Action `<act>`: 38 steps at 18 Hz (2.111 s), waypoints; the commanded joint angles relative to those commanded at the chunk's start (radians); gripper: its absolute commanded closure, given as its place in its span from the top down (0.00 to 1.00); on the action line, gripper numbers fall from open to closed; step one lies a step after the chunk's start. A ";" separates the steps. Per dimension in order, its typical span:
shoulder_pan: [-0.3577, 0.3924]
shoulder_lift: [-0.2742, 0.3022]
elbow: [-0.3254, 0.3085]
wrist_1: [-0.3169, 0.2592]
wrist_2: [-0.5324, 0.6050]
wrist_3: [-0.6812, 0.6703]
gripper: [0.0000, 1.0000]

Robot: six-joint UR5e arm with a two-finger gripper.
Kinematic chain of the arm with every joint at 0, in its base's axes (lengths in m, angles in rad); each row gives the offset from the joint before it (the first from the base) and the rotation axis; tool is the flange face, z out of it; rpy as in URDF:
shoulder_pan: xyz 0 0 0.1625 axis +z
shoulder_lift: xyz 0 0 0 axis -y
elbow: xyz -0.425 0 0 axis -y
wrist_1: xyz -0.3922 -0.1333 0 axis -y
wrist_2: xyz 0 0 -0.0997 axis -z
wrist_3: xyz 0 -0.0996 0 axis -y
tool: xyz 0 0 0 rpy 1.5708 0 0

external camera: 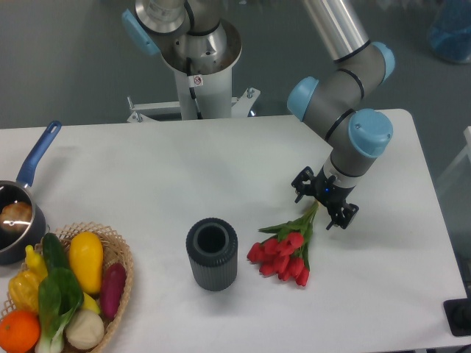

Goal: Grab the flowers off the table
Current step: 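Lower the gripper around the stems just above the leaves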

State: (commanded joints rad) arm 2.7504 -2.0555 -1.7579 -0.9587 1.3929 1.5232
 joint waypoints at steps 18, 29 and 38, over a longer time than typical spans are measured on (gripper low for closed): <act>0.003 0.003 -0.023 -0.002 0.041 0.008 0.97; 0.006 0.005 -0.023 -0.003 0.043 0.009 0.71; 0.009 0.006 -0.021 -0.002 0.041 0.002 0.43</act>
State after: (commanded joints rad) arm 2.7596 -2.0494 -1.7794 -0.9603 1.4343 1.5248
